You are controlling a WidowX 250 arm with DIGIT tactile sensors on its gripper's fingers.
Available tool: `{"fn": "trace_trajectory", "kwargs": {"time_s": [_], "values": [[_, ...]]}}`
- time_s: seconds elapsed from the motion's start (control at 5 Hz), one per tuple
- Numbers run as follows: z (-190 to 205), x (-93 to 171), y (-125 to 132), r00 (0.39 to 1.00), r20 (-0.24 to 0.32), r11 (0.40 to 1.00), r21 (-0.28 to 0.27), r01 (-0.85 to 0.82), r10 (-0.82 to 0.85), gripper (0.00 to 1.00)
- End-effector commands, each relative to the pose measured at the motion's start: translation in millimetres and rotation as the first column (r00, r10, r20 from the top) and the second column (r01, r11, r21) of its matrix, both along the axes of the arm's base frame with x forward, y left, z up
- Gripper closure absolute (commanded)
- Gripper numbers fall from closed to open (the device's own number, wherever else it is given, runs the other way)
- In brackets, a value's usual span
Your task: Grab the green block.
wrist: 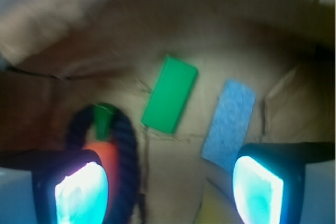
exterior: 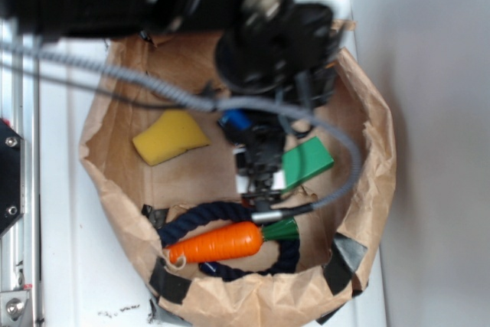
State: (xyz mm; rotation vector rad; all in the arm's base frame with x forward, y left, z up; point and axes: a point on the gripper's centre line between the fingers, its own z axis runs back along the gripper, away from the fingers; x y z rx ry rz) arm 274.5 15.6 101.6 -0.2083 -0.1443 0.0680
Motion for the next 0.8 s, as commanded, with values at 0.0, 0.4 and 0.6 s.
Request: {"fn": "trace_trajectory", "kwargs": {"time_s": [0.0,0.4,0.6], "values": [[-13.4,-5.0,-36.6,0.991,0.132,0.998,0.057,0.005,-0.013,0.0],[-14.8,8.6,-52.0,0.993,0.114,0.999,0.042,-0.031,0.026,0.0],[-6.7,18.0,-50.3,0.994,0.092,0.997,0.018,-0.068,0.066,0.0]]}}
